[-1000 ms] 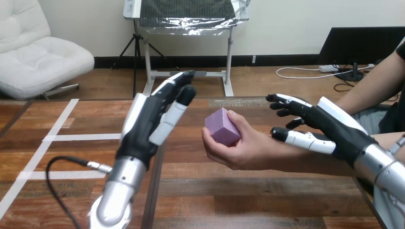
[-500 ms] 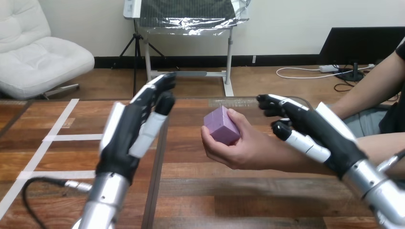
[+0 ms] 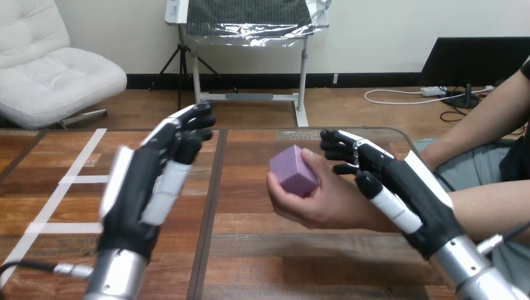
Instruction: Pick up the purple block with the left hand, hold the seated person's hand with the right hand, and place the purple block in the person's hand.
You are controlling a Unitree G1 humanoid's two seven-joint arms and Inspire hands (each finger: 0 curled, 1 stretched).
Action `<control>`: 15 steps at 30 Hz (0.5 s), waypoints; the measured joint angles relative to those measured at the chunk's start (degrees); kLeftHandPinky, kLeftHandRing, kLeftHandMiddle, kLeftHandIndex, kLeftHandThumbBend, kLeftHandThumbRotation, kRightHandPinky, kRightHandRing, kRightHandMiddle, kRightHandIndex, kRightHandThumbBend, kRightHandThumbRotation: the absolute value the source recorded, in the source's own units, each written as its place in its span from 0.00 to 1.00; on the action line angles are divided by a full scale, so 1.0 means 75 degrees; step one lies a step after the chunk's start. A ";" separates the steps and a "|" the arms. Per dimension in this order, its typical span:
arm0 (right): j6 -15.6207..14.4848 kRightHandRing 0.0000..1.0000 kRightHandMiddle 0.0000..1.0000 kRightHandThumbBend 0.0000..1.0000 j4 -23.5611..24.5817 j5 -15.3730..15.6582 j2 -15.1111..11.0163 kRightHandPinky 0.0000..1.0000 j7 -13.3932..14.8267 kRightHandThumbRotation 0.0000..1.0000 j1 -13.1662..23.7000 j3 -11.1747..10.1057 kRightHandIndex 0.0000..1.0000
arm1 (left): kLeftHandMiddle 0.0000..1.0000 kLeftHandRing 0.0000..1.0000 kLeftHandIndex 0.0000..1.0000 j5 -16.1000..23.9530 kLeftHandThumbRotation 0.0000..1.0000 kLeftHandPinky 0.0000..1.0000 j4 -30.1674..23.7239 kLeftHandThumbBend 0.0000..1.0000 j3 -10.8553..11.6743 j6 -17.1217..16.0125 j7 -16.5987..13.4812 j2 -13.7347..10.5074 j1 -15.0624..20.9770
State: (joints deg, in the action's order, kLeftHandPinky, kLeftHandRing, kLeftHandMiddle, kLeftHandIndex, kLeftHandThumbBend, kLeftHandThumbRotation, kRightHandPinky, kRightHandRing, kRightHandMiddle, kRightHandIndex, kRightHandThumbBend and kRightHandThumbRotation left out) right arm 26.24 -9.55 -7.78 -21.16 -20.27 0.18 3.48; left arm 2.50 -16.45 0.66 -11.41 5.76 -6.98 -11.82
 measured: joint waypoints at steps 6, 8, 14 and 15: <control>-0.0018 0.85 0.85 1.00 0.0615 -0.0266 0.0215 0.81 -0.0001 0.92 -0.0413 0.0018 0.86 | 0.76 0.76 0.74 -0.0222 1.00 0.71 -0.0510 0.83 0.0088 -0.0025 0.0013 0.0003 -0.0482; -0.0031 0.86 0.85 0.99 0.0838 -0.0363 0.0263 0.81 -0.0006 0.91 -0.0545 0.0035 0.87 | 0.76 0.77 0.73 -0.0307 1.00 0.71 -0.0641 0.82 0.0100 -0.0066 0.0027 0.0011 -0.0638; -0.0107 0.87 0.86 0.98 0.1491 -0.0757 0.0434 0.84 -0.0059 0.85 -0.0886 0.0070 0.87 | 0.77 0.79 0.72 -0.0571 1.00 0.71 -0.1005 0.78 0.0108 -0.0214 0.0049 0.0040 -0.1117; -0.0115 0.87 0.86 0.98 0.1597 -0.0815 0.0460 0.85 -0.0067 0.84 -0.0936 0.0076 0.87 | 0.77 0.79 0.72 -0.0600 1.00 0.71 -0.1056 0.77 0.0107 -0.0243 0.0050 0.0048 -0.1186</control>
State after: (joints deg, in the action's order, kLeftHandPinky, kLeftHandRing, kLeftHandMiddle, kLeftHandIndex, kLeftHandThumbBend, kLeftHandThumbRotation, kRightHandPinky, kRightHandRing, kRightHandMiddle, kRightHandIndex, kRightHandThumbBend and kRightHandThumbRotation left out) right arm 25.38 2.42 -13.89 -17.71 -20.77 -6.84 4.06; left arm -2.00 -24.38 1.47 -13.24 6.13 -6.62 -20.72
